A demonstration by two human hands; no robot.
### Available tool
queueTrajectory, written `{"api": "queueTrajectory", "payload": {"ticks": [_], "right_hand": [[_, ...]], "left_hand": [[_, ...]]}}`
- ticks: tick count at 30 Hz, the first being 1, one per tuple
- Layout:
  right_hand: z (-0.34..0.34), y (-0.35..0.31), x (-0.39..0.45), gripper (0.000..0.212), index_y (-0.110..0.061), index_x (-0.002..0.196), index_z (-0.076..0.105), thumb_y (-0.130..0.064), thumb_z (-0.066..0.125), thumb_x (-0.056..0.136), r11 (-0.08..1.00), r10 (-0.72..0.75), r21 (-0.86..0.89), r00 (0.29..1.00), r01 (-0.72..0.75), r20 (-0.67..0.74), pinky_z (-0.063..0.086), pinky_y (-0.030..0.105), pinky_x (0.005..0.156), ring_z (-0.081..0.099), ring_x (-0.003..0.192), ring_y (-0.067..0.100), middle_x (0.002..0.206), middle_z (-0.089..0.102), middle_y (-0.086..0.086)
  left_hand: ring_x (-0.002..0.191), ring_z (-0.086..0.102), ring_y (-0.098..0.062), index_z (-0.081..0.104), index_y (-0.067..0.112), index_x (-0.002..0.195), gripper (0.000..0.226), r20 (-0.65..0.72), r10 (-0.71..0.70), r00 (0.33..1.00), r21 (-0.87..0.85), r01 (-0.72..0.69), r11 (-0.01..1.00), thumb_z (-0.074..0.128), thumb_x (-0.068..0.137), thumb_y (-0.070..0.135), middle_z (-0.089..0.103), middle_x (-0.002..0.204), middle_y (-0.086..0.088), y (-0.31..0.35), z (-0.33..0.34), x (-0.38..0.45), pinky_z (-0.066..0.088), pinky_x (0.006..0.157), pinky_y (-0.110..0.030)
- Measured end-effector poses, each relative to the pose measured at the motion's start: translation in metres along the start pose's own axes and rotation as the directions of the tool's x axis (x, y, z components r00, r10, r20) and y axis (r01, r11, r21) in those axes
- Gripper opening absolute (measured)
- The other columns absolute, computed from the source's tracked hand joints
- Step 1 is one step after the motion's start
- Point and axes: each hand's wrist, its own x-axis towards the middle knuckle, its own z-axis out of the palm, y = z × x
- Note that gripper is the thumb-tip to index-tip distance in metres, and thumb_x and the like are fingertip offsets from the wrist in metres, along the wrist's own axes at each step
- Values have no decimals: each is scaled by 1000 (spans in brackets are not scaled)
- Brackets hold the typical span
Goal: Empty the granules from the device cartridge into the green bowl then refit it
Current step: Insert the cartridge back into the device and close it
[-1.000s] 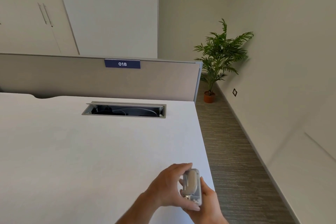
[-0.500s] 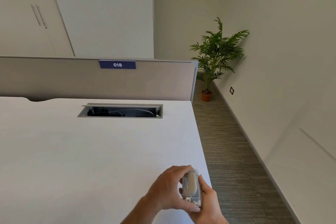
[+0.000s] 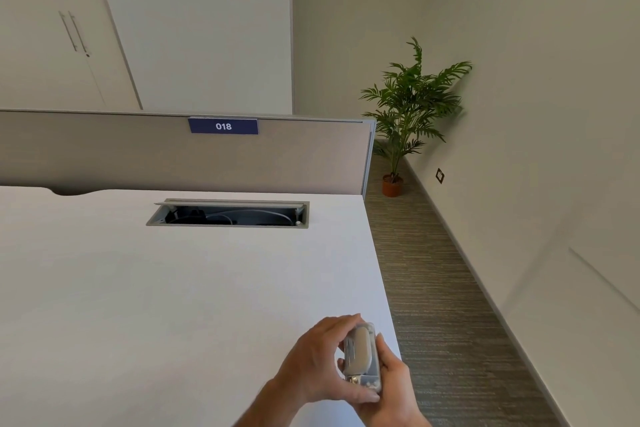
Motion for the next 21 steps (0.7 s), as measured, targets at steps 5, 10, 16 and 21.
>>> {"api": "queueTrajectory", "payload": {"ticks": [5, 10, 16, 21], "right_hand": [[2, 0, -2, 46, -6, 121, 68, -41, 49, 98, 1000, -11, 0, 1000, 11, -13, 49, 41, 83, 62, 92, 30, 109, 68, 18], [0, 2, -3, 44, -6, 120, 69, -39, 50, 98, 1000, -26, 7, 1000, 26, -16, 48, 41, 83, 63, 92, 30, 104, 70, 18], [-4, 3, -4, 47, -5, 123, 68, -40, 52, 96, 1000, -30, 2, 999, 30, -34, 48, 41, 83, 62, 95, 30, 111, 67, 19], [-3, 4, -10, 49, -6, 128, 66, -41, 50, 98, 998, -53, -23, 997, 52, -57, 49, 40, 82, 63, 100, 29, 119, 66, 18]], "left_hand": [[117, 52, 1, 33, 41, 144, 102, -9, 2, 1000, 17, -2, 1000, 80, 59, 74, 50, 143, 22, 1, 0, -1, 48, 101, -15], [116, 52, 1, 33, 41, 145, 103, -9, -8, 1000, 22, 8, 1000, 79, 59, 74, 49, 143, 21, 2, 2, -1, 48, 101, -14], [117, 52, 0, 32, 39, 147, 106, -15, -17, 1000, 10, 17, 1000, 78, 58, 76, 49, 145, 20, 3, 4, -3, 49, 103, -19], [116, 53, -1, 33, 39, 147, 107, -36, -22, 999, -4, 22, 1000, 80, 57, 73, 49, 144, 22, 7, 5, -7, 49, 103, -19]]}}
